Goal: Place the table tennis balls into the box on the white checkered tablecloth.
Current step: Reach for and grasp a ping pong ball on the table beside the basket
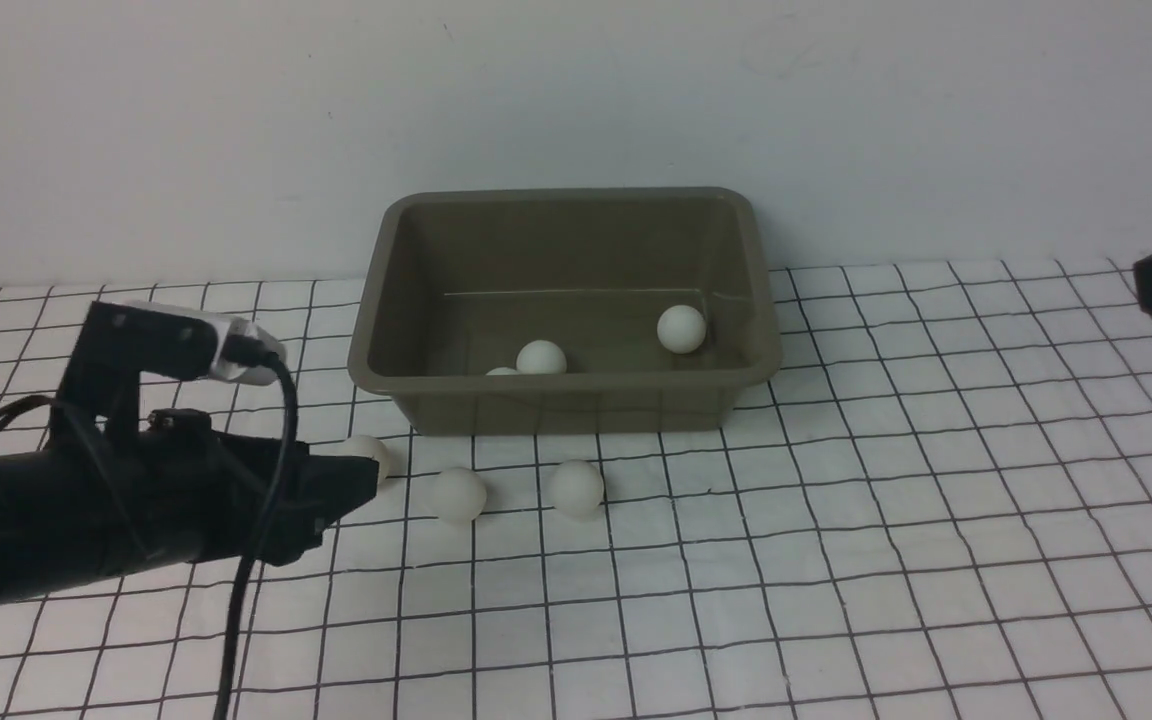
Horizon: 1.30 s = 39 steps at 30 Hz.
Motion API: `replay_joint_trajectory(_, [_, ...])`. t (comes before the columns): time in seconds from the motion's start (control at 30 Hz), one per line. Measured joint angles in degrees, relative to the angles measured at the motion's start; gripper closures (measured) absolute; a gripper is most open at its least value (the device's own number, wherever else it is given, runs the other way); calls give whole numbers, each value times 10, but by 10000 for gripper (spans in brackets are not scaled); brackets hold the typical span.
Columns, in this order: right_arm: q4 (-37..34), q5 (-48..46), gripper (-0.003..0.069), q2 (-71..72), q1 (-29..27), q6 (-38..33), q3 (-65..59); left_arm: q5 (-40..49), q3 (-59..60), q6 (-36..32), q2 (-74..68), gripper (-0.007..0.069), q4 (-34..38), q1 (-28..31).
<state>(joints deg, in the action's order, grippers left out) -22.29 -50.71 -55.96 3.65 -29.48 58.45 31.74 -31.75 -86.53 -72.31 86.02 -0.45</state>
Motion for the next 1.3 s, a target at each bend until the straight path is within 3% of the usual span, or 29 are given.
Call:
replay_joint_trajectory(0.2, [11,5,324,0,0,0,0,-85,-31,-1,-111,195,20,-8])
replay_joint_trajectory(0.4, [17,13,324,0,0,0,0,-93,-97,-3,-190,195,19,-8])
replay_joint_trajectory(0.73, [17,15,324,0,0,0,0,-91,-152,52,-241,184,-104,-8])
replay_joint_trajectory(0.9, [17,15,324,0,0,0,0,-92,-152,49,-242,141,-123,-8])
replay_joint_trajectory(1.1, [17,15,324,0,0,1,0,-112,-153,7,-255,132,-119,-8])
replay_joint_trajectory(1.3, [17,16,324,0,0,1,0,-126,-153,-77,-285,132,-50,-8])
